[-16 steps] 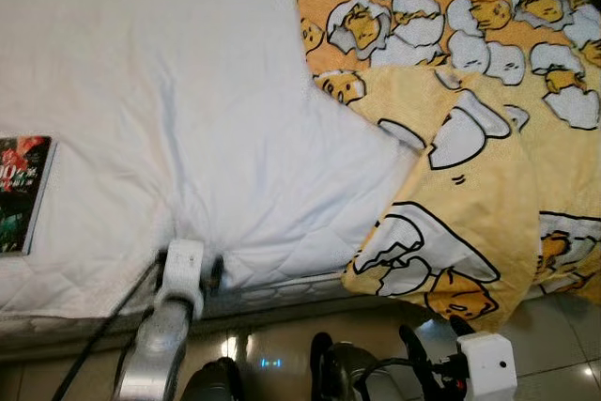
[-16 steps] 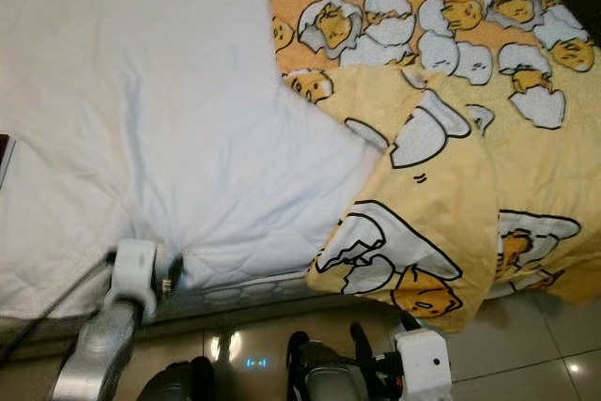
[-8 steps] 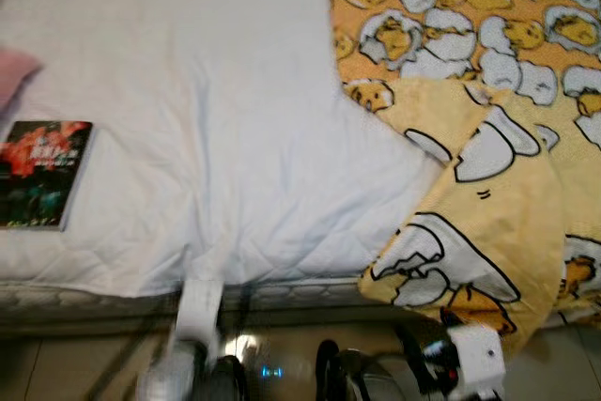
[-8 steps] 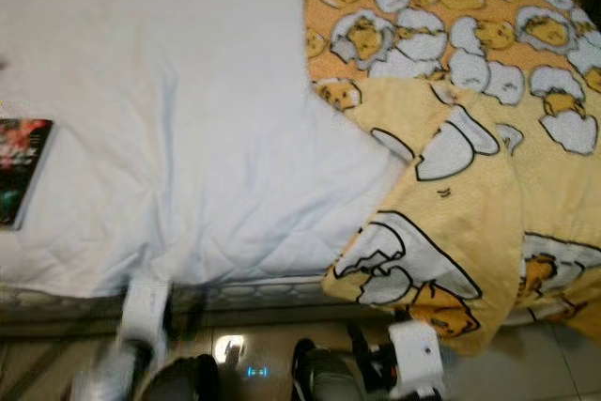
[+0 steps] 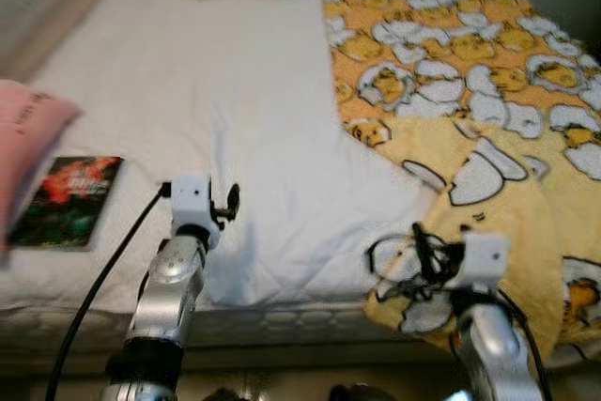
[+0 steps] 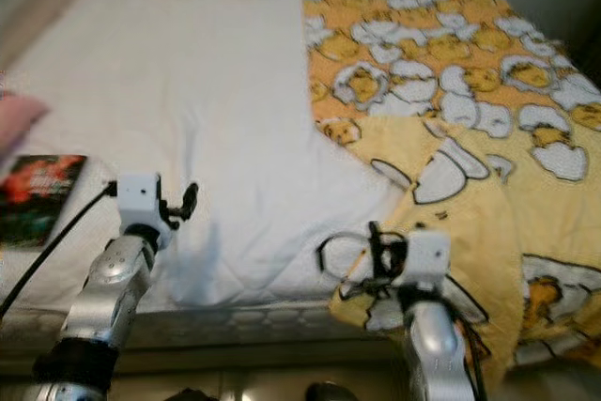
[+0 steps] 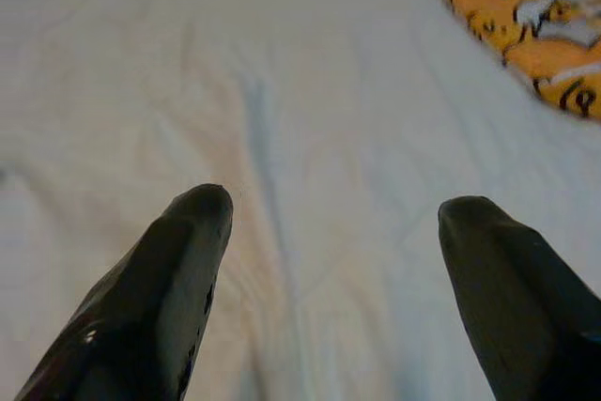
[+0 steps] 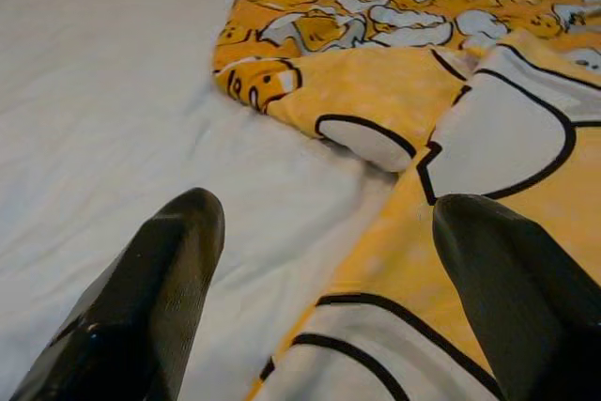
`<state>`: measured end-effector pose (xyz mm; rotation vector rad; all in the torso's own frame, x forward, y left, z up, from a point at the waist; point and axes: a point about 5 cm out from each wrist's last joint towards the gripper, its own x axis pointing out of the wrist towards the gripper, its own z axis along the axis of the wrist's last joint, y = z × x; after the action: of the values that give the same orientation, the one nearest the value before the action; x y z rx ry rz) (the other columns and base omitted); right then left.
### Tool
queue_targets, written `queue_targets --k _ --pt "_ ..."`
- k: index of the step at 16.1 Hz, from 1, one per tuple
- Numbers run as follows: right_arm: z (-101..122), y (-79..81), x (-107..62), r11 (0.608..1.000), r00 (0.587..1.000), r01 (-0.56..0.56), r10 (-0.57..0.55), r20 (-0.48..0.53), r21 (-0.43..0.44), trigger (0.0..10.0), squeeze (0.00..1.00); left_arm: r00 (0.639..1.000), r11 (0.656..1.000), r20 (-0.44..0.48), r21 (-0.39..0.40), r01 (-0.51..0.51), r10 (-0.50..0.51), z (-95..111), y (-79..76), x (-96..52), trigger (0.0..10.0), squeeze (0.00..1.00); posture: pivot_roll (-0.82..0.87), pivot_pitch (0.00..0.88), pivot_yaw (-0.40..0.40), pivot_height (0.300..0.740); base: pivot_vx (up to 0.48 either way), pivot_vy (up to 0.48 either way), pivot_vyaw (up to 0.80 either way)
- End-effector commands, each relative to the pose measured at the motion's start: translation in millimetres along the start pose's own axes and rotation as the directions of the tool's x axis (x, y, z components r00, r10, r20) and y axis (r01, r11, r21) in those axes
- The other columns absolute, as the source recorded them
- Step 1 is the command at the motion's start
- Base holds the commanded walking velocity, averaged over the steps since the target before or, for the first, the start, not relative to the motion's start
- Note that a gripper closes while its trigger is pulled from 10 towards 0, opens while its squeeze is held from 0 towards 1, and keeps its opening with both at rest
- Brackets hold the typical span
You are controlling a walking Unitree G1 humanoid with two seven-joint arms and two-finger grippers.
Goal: Clean up the room
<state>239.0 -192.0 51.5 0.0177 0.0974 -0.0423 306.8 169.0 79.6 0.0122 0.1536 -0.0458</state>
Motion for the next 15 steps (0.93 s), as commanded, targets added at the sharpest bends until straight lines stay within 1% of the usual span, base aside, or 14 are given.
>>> queue_targets --k 1,2,3,4,5,7,8,9,10,11,12,15 --pt "0.5 -1.9 3.7 1.000 1.000 0.021 -0.021 0.011 0.013 10.0 0.00 0.999 0.999 0.036 -0.022 0.026 -0.025 7.0 -5.6 4.0 10.0 0.00 -0.03 0.000 0.009 0.740 0.000 -0.439 0.00" --pt "-1.8 -0.6 6.1 0.999 0.999 0.033 -0.033 -0.003 0.031 10.0 0.00 0.998 0.998 0.039 -0.026 0.052 -0.051 6.2 -12.9 6.0 10.0 0.00 -0.03 0.000 0.011 0.740 0.000 -0.424 -0.75" --pt "-4.5 5.2 5.6 1.000 1.000 0.012 -0.012 -0.008 0.003 10.0 0.00 0.995 0.997 0.058 -0.011 0.080 -0.079 8.5 -20.5 8.3 10.0 0.00 -0.02 0.000 0.010 0.740 0.349 -0.322 -0.75" --pt "-5.7 8.0 4.5 1.000 1.000 -0.002 0.002 -0.010 -0.005 10.0 0.00 0.995 0.996 0.055 0.000 0.084 -0.084 8.3 -21.7 9.3 10.0 0.00 -0.02 0.000 0.009 0.740 0.000 0.000 -0.76" --pt "-11.5 12.6 2.4 1.000 0.999 -0.021 0.020 -0.027 -0.003 10.0 0.00 0.996 0.996 0.022 0.037 0.085 -0.086 3.3 -21.9 12.7 10.0 0.00 -0.02 0.000 0.003 0.740 0.000 0.000 -0.77" --pt "-15.1 16.0 1.6 0.999 0.999 -0.032 0.032 -0.036 0.000 10.0 0.00 0.996 0.993 -0.011 0.077 0.095 -0.094 -1.8 -21.6 15.6 10.0 0.00 -0.02 0.000 0.003 0.740 0.000 0.000 -0.77" --pt "-16.3 23.4 3.2 0.998 0.997 -0.061 0.062 -0.037 0.025 10.0 0.00 0.989 0.987 -0.028 0.076 0.144 -0.143 -5.8 -25.6 16.9 10.0 0.00 -0.01 0.000 0.004 0.740 0.000 0.000 -0.75" --pt "-16.4 30.4 5.9 0.997 0.996 -0.080 0.081 -0.034 0.017 10.0 0.00 0.982 0.978 -0.033 0.085 0.188 -0.186 -8.8 -30.4 16.6 10.0 0.00 -0.01 0.000 0.010 0.740 0.000 0.000 -0.74" --pt "-15.4 32.4 8.0 0.997 0.997 -0.070 0.071 -0.027 0.017 10.0 0.00 0.978 0.976 -0.026 0.062 0.209 -0.208 -9.3 -33.6 15.9 10.0 0.00 0.00 0.000 0.011 0.740 0.000 0.000 -0.74" --pt "-13.9 31.5 9.6 0.998 0.998 -0.059 0.059 -0.018 0.006 10.0 0.00 0.977 0.976 -0.008 0.044 0.214 -0.214 -7.0 -34.5 16.5 10.0 0.00 0.00 0.000 0.008 0.740 0.000 0.000 -0.75" --pt "-14.2 30.7 9.5 0.998 0.998 -0.061 0.061 -0.018 0.000 10.0 0.00 0.977 0.976 -0.005 0.043 0.213 -0.213 -7.1 -34.4 17.2 10.0 0.00 0.00 0.000 0.005 0.740 0.000 0.000 -0.76" --pt "-16.4 25.9 7.2 0.998 0.998 -0.059 0.059 -0.018 -0.009 10.0 0.00 0.973 0.971 -0.024 0.065 0.230 -0.229 -16.7 -30.4 14.3 10.0 0.00 0.00 0.000 0.006 0.740 0.000 0.000 -0.76"
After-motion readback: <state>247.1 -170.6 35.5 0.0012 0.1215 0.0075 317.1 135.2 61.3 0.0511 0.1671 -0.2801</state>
